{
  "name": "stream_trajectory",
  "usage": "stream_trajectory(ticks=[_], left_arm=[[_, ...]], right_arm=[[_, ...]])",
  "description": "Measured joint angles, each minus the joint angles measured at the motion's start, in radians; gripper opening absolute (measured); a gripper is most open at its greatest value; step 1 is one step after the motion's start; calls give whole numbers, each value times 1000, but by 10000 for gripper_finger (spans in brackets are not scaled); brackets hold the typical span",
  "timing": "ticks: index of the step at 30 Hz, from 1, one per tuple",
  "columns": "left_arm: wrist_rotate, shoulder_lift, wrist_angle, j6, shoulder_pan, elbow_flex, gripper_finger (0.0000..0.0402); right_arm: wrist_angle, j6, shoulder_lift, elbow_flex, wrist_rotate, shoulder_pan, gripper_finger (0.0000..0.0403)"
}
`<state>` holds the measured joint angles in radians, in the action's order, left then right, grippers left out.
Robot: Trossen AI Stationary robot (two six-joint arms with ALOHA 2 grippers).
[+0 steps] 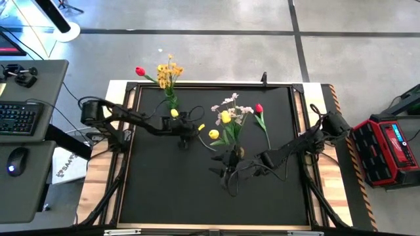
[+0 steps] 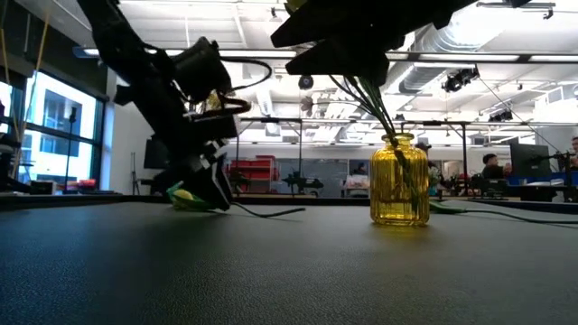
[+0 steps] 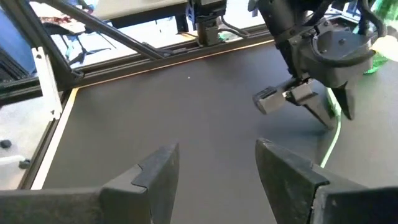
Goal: Sort flowers into vase by color
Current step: Put the yellow tulip into the yellow vase
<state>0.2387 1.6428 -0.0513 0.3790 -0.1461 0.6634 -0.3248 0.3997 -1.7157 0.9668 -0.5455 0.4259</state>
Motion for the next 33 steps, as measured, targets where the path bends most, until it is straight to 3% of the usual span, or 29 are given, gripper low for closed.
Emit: stream_trajectory(ticks=[9, 14, 18, 23, 29, 33], left_arm=[[-130, 12, 14, 70, 2, 38, 9], [-108, 11, 95, 21, 44, 79, 4], [-103, 11, 235, -128, 121, 136, 3], [-147, 11, 428, -358, 234, 207, 1], [-159, 10, 236, -607, 348, 211, 8], [-170, 10, 172, -665, 371, 211, 47]], right_arm=[[7, 23, 0, 0, 0, 0, 199], [5, -73, 0, 0, 68, 37, 199], [42, -165, 0, 28, 116, 101, 199], [286, -118, 2, 137, 109, 132, 199], [586, 99, 2, 247, 70, 149, 199], [630, 131, -23, 259, 146, 128, 199]])
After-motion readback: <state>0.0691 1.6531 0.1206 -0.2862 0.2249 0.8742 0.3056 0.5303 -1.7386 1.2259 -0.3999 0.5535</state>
